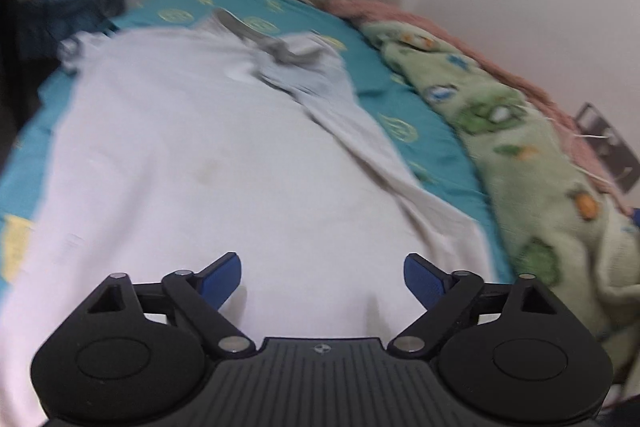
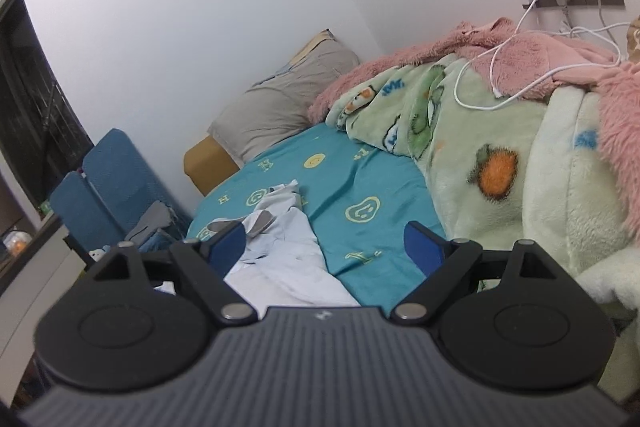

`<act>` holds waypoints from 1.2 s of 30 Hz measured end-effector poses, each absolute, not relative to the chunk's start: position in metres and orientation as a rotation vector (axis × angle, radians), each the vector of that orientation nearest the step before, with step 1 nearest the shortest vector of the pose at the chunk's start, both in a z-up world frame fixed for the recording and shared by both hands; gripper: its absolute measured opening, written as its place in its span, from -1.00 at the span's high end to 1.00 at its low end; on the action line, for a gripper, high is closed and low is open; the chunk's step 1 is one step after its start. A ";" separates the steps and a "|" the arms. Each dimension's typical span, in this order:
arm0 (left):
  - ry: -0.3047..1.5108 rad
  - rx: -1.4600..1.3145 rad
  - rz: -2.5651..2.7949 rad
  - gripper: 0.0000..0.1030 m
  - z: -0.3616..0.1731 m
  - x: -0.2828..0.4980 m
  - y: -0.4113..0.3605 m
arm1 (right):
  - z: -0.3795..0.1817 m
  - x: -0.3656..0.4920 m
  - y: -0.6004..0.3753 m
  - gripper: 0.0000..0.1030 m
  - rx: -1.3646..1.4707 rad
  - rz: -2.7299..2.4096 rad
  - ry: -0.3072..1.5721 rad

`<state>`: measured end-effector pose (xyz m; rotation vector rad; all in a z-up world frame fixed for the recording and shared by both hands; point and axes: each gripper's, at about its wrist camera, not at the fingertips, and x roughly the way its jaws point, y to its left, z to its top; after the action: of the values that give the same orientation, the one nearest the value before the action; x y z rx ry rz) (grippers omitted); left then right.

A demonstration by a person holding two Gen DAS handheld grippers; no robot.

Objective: Fold clothes

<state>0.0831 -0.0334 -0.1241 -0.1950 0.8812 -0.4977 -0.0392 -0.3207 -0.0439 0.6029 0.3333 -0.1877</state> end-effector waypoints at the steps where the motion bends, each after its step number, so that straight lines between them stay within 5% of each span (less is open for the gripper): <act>1: 0.893 -0.192 -0.525 -0.54 -0.125 0.082 -0.043 | -0.046 -0.037 -0.321 -0.71 0.602 -0.191 0.342; 8: 0.960 -0.220 -0.742 0.21 -0.134 0.077 -0.114 | -0.057 -0.036 -0.328 -0.71 0.616 -0.215 0.356; 14: 0.998 -0.092 -0.797 0.41 -0.150 0.070 -0.168 | -0.064 -0.033 -0.336 -0.71 0.654 -0.239 0.363; 15: 1.001 -0.052 -0.797 0.56 -0.153 0.069 -0.175 | -0.065 -0.033 -0.337 -0.71 0.657 -0.242 0.365; 16: 1.011 0.002 -0.776 0.94 -0.157 0.067 -0.182 | -0.066 -0.032 -0.338 -0.71 0.659 -0.245 0.367; 30: 1.101 -0.243 -0.572 0.95 -0.148 0.086 -0.062 | -0.070 -0.020 -0.321 -0.71 0.586 -0.237 0.434; 36: 1.093 -0.208 -0.522 0.72 -0.154 0.090 -0.034 | -0.070 -0.019 -0.312 -0.69 0.548 -0.243 0.454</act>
<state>0.0904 -0.0340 -0.1542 -0.2085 1.0933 -0.5218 -0.0187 -0.3116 -0.0697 0.5476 0.4540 -0.2433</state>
